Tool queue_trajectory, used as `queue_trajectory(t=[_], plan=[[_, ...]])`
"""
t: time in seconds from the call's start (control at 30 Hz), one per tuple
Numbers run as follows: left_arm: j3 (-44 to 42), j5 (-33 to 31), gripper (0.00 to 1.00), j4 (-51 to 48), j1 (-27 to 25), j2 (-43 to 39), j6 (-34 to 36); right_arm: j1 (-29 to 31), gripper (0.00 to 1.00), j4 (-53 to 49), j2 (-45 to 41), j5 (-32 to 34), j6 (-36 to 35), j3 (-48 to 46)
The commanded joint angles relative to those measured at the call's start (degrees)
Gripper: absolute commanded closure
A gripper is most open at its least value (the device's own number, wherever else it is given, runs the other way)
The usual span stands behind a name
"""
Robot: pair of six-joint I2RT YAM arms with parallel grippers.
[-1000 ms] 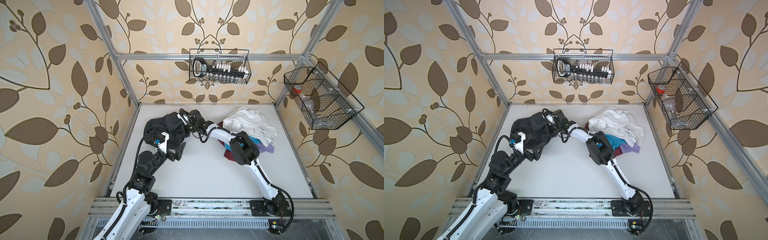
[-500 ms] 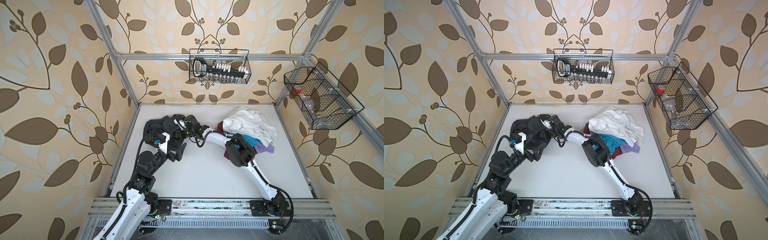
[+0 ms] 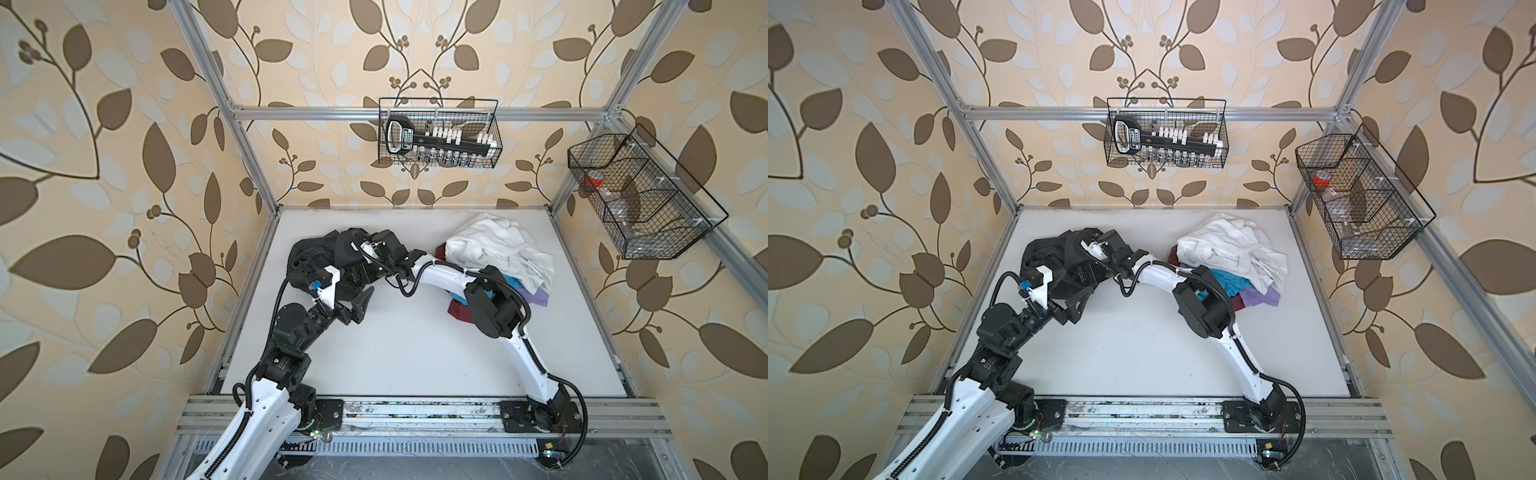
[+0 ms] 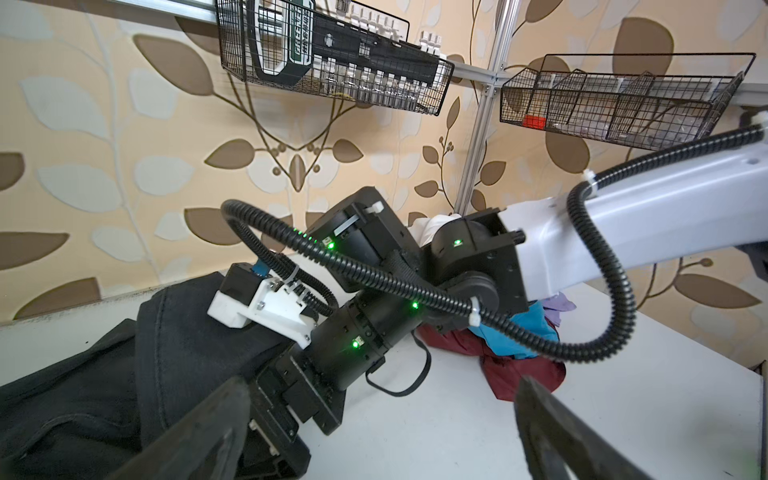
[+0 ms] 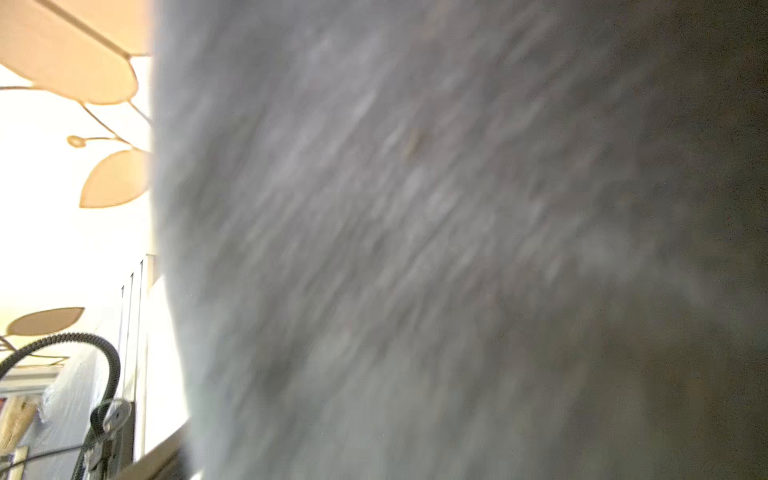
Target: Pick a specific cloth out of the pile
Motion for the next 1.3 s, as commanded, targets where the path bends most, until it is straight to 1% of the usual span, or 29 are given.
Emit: queue_trajectory(t=[0.0, 0.13, 0.27, 0.37, 0.47, 0.67, 0.77, 0.83, 0.9, 1.0, 1.07, 1.17, 1.27], plan=[[0.0, 1.4, 0.01, 2.2, -0.9, -0.4, 0.8, -0.1, 0.0, -2.2, -5.9, 4.1, -3.0, -2.3], [0.2, 1.5, 0.01, 1.9, -1.0, -0.3, 0.9, -0.4, 0.0, -4.9, -10.6, 7.9, -5.4, -5.2], [0.3, 2.0, 0.01, 2.0, -1.2, 0.0, 0.9, -1.9, 0.0, -6.9, -15.2, 10.3, -5.9, -8.5], [0.5, 2.6, 0.01, 2.0, -1.3, 0.3, 0.9, -3.3, 0.0, -8.1, -19.9, 11.4, -5.9, -11.8], [0.7, 3.3, 0.01, 1.9, -1.5, 1.0, 0.9, -3.6, 0.01, -8.2, -26.4, 14.1, -6.5, -16.9], [1.6, 4.3, 0.01, 1.3, -1.5, 2.9, 1.5, -10.9, 0.0, -8.2, -41.6, 18.8, -6.8, -29.5], [2.2, 3.3, 0.01, 0.5, -1.5, 5.0, 1.8, -16.2, 0.01, -8.3, -50.0, 22.0, -6.8, -36.0], [3.2, 1.5, 0.01, -0.6, -1.5, 8.0, 1.9, -19.7, 0.0, -7.6, -56.7, 27.8, -7.1, -41.4], [4.9, 0.2, 0.01, -2.7, -1.5, 12.1, 2.4, -23.0, 0.0, -4.5, -62.6, 32.8, -7.4, -47.6], [8.2, -2.8, 0.01, -6.1, -1.5, 19.2, 2.9, -28.0, 0.0, 2.4, -70.4, 35.7, -8.0, -57.0], [9.7, -3.7, 0.01, -7.0, -0.8, 23.0, 2.9, -29.1, 0.0, 7.1, -74.3, 40.2, -9.8, -62.3], [10.7, -2.2, 0.01, -6.0, 2.5, 28.9, 1.0, -30.2, 0.0, 17.2, -78.1, 45.4, -13.4, -70.6], [11.0, -2.2, 0.01, -3.2, 7.9, 34.5, -2.1, -32.3, 0.01, 28.0, -77.9, 46.8, -16.7, -78.0]])
